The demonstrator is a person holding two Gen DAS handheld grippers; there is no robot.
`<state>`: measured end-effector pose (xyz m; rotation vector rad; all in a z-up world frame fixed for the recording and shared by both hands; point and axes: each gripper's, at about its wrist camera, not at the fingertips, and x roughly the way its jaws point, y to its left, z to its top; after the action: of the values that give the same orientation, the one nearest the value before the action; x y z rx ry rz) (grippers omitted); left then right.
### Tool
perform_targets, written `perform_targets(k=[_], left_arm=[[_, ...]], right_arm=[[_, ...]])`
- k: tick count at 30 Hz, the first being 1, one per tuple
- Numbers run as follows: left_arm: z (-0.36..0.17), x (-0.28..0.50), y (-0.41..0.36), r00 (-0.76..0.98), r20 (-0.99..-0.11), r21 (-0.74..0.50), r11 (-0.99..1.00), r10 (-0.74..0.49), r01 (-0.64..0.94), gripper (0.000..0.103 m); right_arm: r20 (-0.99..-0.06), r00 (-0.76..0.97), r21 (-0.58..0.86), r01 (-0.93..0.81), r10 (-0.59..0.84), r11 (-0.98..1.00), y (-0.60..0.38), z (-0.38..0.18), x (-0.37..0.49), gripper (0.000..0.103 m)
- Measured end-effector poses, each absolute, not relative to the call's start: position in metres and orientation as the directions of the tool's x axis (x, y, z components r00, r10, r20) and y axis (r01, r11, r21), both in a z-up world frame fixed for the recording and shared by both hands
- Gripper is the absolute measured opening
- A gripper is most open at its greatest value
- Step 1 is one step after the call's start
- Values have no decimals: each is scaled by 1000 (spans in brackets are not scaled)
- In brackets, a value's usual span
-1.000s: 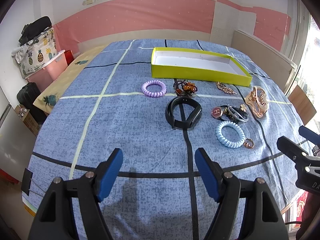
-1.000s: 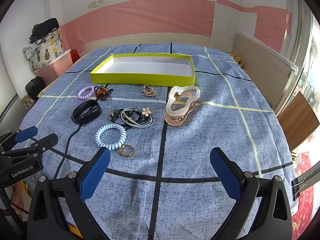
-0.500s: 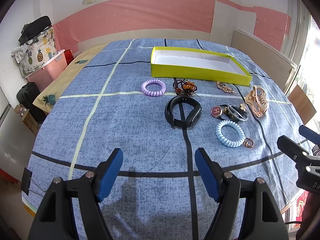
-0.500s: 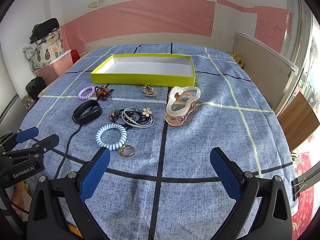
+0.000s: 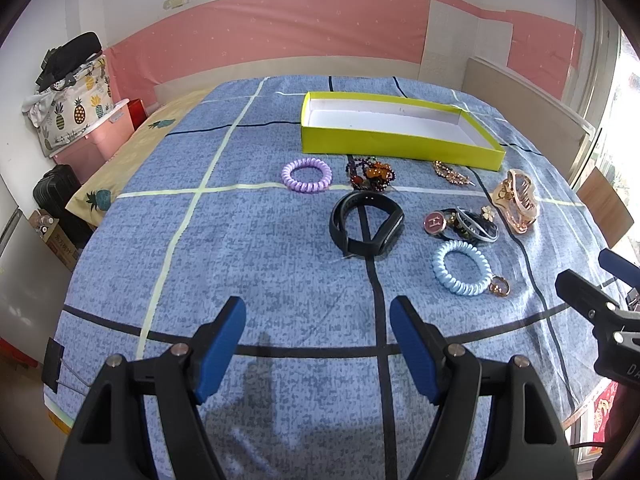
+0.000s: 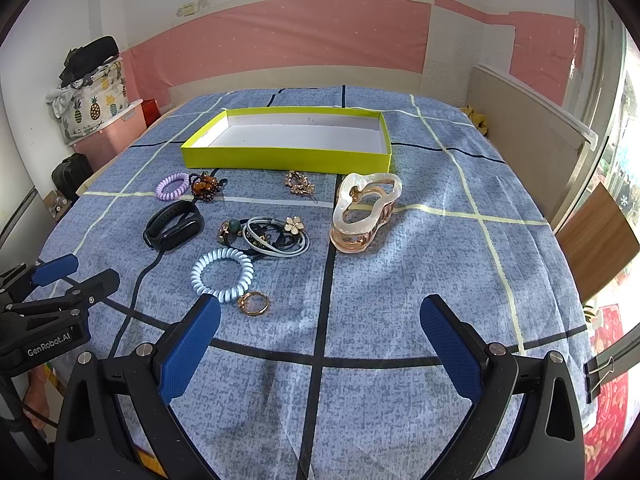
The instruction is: Organize jewelry
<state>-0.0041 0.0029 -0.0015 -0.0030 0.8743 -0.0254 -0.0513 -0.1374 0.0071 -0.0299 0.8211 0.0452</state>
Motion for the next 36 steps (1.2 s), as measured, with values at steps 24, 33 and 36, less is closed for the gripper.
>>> perform_targets(k=[24,33,36], left_arm=[[-14,63,16,569,-780,-242,964,-259,108,62],[-16,88,7,559,-782,-242,961,-275,135,51],[-19,94,6,549,-790,-240,961,-274,135,43]], right_arm=[[-728,683,34,-45,56,998,-168,2,2,77],[-756,652,80,8,55,997,-180,-11,37,54],[-761,645,112,27,69,993,-185,-14,42,50]])
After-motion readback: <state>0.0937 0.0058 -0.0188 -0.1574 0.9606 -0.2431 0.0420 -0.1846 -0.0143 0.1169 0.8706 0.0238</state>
